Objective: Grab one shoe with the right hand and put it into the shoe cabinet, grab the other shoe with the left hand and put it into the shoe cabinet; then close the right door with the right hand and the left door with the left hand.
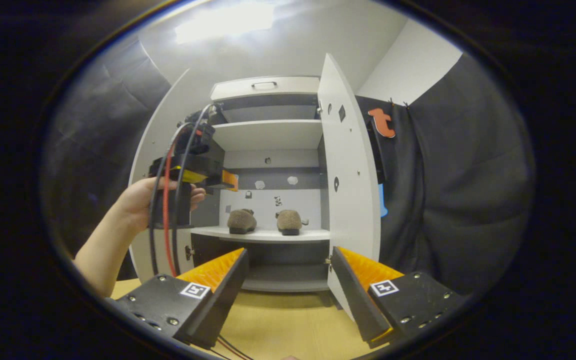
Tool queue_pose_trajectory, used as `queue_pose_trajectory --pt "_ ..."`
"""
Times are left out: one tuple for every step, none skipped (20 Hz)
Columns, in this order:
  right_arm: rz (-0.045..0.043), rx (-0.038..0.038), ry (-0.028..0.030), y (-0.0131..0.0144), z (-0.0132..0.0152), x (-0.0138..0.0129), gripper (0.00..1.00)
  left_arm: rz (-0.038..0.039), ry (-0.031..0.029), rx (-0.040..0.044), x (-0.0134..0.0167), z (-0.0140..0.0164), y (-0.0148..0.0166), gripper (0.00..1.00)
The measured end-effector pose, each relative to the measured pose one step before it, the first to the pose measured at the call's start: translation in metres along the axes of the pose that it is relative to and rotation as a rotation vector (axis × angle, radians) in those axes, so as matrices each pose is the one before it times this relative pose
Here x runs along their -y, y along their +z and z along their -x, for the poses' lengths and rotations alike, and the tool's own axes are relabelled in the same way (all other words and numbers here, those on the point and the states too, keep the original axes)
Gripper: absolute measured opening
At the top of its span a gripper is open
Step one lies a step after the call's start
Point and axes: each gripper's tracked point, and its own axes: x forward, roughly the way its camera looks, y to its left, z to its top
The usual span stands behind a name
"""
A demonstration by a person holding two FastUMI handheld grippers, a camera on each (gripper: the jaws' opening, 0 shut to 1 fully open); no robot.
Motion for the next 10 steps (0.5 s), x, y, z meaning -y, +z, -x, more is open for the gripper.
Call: queue_pose_trajectory --pt "-0.00441 -0.00247 0.00021 0.00101 0.00016 0.00233 1.0 -0.00933 -0.0072 0.02001 0.00646 0.01688 0.00129 0.96" --pt "-0.00137 -0.00062 -0.00396 0.00187 0.00087 0.00418 1.0 -0.00222 -0.01445 0.01226 0.00407 0.01595 -0.00305 0.99" --pt "0.00476 0.00204 -0.00992 0.00336 -0.00002 0.00643 1.0 0.00762 0.00296 0.00034 0.00191 0.01464 -0.00253 0.94" --pt "0.01885 0.00179 -0.00606 0.00322 0.00142 0.00779 1.0 0.00043 0.00156 -0.01362 -0.00069 0.01296 -0.00573 0.96" --pt "0.00213 -0.00428 -0.00572 0.00253 0.00075 0.00688 1.0 -0.00332 -0.00116 -0.02595 0.00023 0.01164 -0.0078 0.97" --pt "-0.01921 -0.00916 0.00478 0.0029 0.00181 0.00624 1.0 0.00955 -0.0001 -0.01418 -0.00044 0.00951 -0.00547 0.97" --pt "-0.02845 -0.01085 0.01152 0.00317 -0.00007 0.0037 1.0 0.01256 0.00239 -0.0115 -0.00077 0.00856 -0.00513 0.98" --pt "-0.02453 -0.015 0.01692 0.00394 0.00071 0.00584 1.0 0.01068 0.00073 0.00029 -0.00313 0.00672 -0.00365 0.98" --pt "-0.01425 -0.01311 0.01334 0.00425 0.00118 0.00607 1.0 0.01781 -0.00258 0.00582 -0.00215 0.00607 -0.00352 0.97" --pt "0.0017 -0.01017 0.00939 0.00492 0.00156 0.00656 1.0 0.01525 -0.00906 0.00928 -0.00108 0.0046 -0.00255 0.97"
